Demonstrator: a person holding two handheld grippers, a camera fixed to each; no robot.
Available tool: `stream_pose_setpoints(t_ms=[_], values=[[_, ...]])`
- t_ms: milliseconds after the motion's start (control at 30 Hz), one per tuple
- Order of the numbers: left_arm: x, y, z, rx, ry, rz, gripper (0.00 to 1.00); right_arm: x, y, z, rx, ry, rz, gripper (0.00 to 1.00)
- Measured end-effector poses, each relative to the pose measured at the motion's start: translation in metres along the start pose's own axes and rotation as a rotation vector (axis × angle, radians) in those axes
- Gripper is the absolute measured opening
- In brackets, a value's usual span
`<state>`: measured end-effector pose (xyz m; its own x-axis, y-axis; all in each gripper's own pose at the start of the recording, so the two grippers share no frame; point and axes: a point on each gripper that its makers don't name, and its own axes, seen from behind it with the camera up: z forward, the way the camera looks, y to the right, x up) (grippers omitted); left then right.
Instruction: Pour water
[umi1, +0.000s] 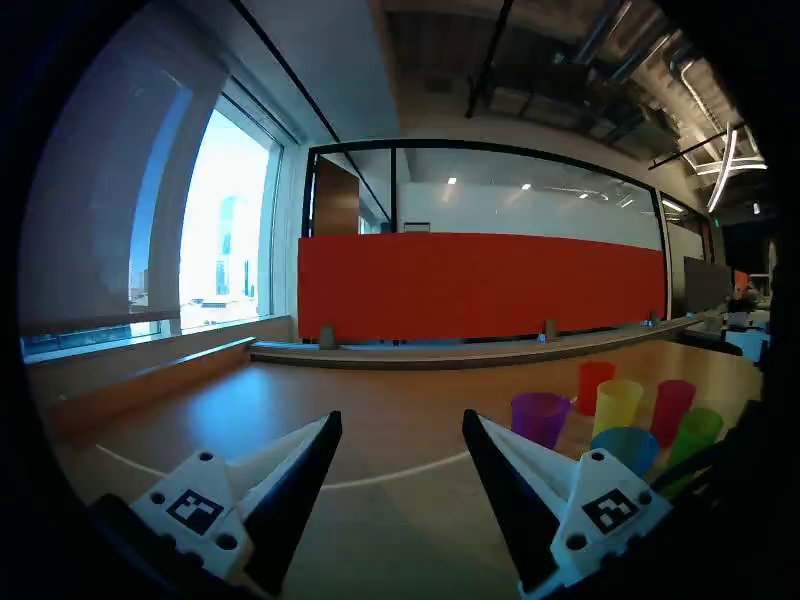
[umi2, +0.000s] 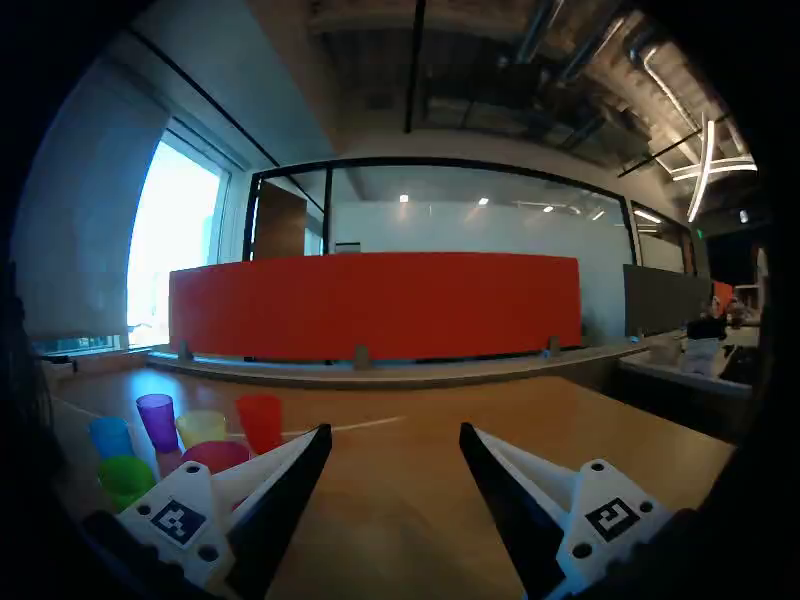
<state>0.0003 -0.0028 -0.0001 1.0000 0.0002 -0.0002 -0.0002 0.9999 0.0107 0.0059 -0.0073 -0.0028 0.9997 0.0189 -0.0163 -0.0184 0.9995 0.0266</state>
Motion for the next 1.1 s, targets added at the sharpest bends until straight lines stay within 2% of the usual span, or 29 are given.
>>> stream_pose_setpoints(t_ms=[300,1100], values=[[0.0003,-0.0001,0.0001,0.0,0.0,0.0,0.89,-0.0041,-0.0046,0.0005,0.006,-0.015,-0.02,0.99],[0.0,-0.0002,0.0001,0.0,0.0,0.0,0.89,-0.0049,-0.0038,0.0005,0.005,-0.017,-0.018,0.99]])
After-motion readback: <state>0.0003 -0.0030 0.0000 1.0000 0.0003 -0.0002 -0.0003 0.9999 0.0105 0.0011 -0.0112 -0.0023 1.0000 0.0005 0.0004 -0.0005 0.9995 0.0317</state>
